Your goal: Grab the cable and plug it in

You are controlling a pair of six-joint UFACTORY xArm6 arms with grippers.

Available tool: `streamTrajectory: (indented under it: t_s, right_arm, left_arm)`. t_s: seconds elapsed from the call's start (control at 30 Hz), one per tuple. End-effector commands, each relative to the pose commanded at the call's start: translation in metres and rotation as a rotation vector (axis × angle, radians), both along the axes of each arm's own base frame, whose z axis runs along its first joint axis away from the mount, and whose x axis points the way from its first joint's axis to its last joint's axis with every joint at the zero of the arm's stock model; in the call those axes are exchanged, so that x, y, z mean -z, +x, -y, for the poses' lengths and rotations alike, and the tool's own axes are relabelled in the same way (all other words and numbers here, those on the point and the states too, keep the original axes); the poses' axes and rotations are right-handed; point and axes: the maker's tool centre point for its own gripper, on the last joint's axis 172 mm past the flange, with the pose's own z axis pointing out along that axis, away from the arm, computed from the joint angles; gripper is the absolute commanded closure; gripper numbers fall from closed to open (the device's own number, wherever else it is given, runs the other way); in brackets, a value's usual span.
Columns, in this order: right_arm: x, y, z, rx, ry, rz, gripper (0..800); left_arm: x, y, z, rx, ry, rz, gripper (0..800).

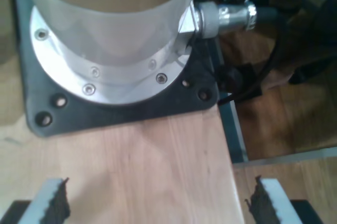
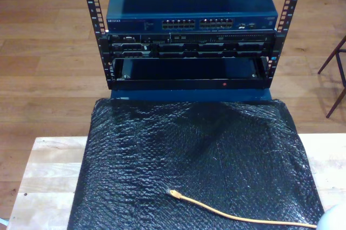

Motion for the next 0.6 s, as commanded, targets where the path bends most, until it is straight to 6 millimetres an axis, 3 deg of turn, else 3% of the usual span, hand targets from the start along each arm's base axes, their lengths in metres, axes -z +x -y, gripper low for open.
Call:
streamTrajectory:
  t_s: [0.27, 0.6]
  right_arm:
    - [-0.018, 0.037, 0.016, 0.041, 0.004, -0.050, 1]
    - [-0.043, 0.097, 0.002, 0.080, 0.021, -0.106, 1]
  left_arm:
    - [-0.016, 0.015, -0.011, -0.033, 0.021, 0.020, 0]
    - [-0.040, 0.031, -0.005, -0.048, -0.003, -0.019, 0]
